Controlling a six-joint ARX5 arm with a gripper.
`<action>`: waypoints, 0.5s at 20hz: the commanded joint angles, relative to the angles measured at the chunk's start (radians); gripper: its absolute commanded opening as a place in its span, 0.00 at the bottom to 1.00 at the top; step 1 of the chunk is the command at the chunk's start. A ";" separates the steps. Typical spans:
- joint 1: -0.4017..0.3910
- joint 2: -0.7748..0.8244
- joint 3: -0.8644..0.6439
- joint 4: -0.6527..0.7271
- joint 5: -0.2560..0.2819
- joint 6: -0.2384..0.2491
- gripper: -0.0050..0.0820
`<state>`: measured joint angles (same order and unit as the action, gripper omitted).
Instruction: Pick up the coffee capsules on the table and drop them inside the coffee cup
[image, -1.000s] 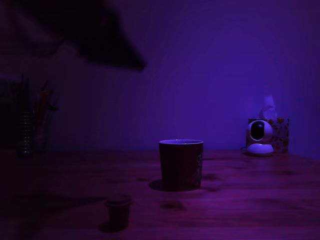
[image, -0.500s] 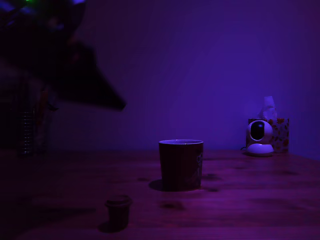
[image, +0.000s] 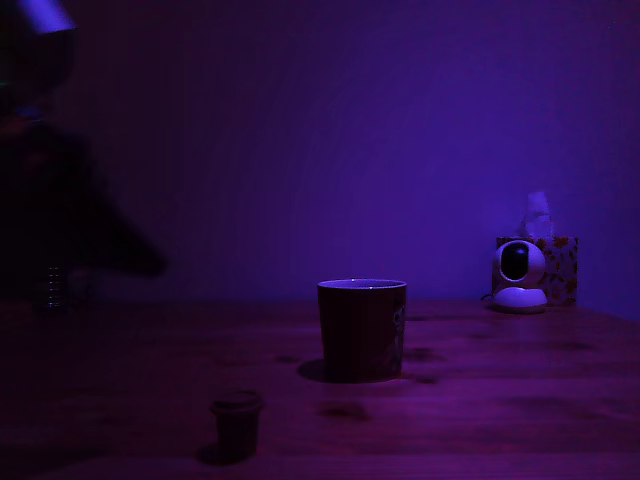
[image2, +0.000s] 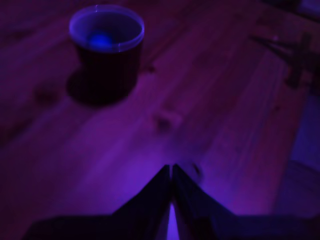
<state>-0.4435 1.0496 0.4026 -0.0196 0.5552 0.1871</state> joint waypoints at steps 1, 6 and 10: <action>0.010 -0.045 -0.039 0.013 0.001 -0.010 0.04; 0.010 -0.122 -0.072 -0.024 -0.032 -0.031 0.04; -0.001 -0.122 -0.071 -0.002 -0.053 -0.029 0.04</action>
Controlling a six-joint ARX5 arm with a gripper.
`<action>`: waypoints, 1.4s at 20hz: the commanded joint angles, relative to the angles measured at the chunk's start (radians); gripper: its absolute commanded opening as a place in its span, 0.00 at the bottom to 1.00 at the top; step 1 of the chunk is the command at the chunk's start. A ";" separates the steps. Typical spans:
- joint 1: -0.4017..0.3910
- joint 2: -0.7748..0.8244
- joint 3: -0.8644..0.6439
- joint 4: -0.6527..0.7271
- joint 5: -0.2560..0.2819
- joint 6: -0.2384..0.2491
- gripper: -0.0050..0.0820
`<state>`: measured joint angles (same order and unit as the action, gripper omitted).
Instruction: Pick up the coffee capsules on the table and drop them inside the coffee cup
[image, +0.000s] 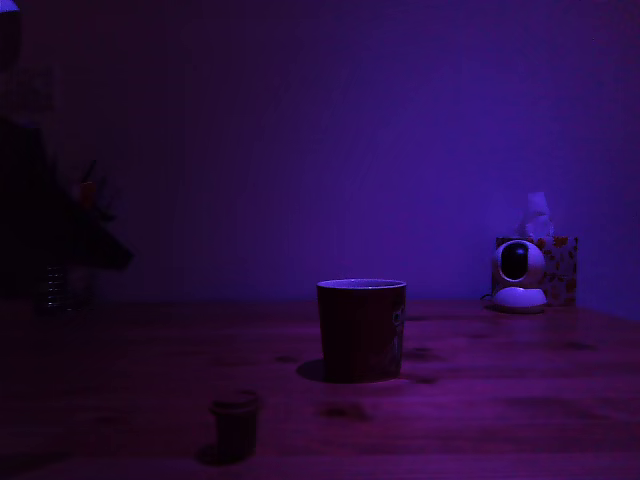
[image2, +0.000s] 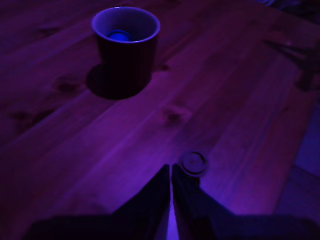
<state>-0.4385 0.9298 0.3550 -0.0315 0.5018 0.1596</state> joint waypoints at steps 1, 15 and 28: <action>-0.006 -0.002 -0.024 0.000 0.002 -0.002 0.04; -0.007 0.042 -0.024 -0.182 0.014 0.398 0.09; -0.007 0.054 -0.024 -0.174 0.025 0.390 0.57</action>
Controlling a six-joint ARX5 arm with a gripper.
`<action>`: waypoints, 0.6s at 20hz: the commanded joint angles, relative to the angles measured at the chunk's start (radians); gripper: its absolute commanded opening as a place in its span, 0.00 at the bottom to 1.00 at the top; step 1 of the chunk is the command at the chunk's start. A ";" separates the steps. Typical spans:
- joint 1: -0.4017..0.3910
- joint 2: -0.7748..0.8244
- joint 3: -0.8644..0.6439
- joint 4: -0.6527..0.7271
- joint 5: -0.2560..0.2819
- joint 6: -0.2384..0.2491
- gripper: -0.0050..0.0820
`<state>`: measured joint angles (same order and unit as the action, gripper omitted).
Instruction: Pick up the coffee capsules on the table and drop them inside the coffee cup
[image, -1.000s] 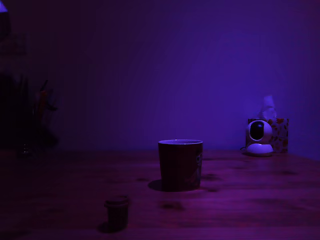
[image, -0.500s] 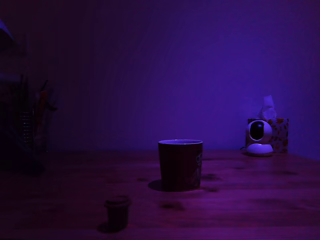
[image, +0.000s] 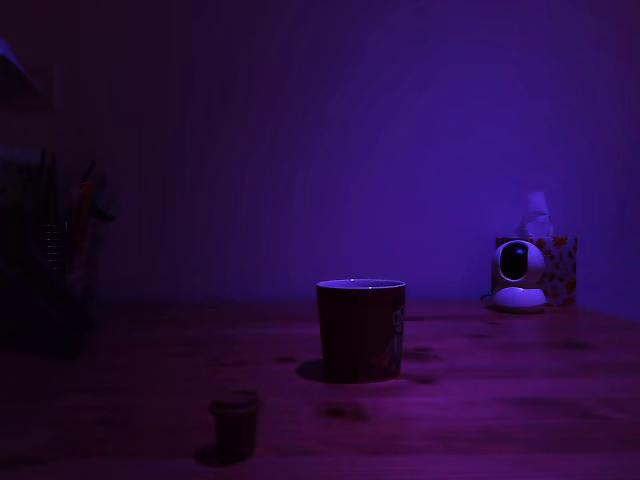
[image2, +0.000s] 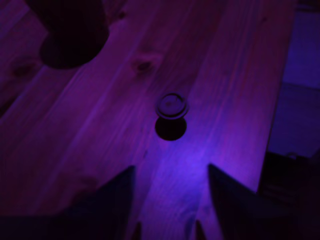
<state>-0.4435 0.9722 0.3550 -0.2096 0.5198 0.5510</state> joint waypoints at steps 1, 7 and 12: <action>-0.002 0.013 -0.024 0.003 0.017 0.000 0.57; -0.002 0.152 -0.024 0.116 0.056 -0.001 0.57; -0.002 0.296 -0.024 0.303 0.101 -0.002 0.57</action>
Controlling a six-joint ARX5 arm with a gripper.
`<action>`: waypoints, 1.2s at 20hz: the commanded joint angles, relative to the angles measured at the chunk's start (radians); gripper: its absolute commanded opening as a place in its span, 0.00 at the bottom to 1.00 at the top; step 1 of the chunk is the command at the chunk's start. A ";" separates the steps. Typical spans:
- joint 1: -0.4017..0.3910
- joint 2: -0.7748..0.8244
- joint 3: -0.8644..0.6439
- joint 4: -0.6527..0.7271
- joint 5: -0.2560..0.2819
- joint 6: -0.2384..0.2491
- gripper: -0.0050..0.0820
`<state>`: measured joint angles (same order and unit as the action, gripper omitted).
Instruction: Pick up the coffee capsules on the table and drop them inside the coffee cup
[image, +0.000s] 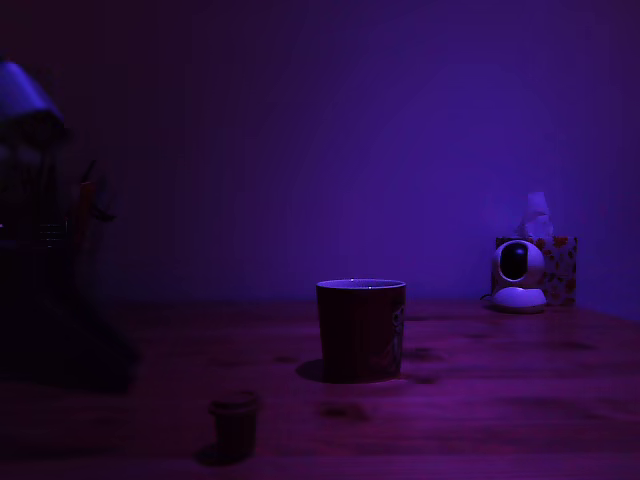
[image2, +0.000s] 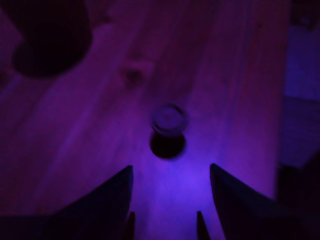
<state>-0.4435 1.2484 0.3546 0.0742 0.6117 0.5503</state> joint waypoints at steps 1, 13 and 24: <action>-0.002 0.044 -0.023 0.047 0.026 0.000 0.57; -0.018 0.290 -0.023 0.347 0.108 -0.056 0.57; -0.083 0.426 0.038 0.427 0.107 -0.076 0.57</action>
<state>-0.5209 1.6634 0.3744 0.4927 0.7135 0.4778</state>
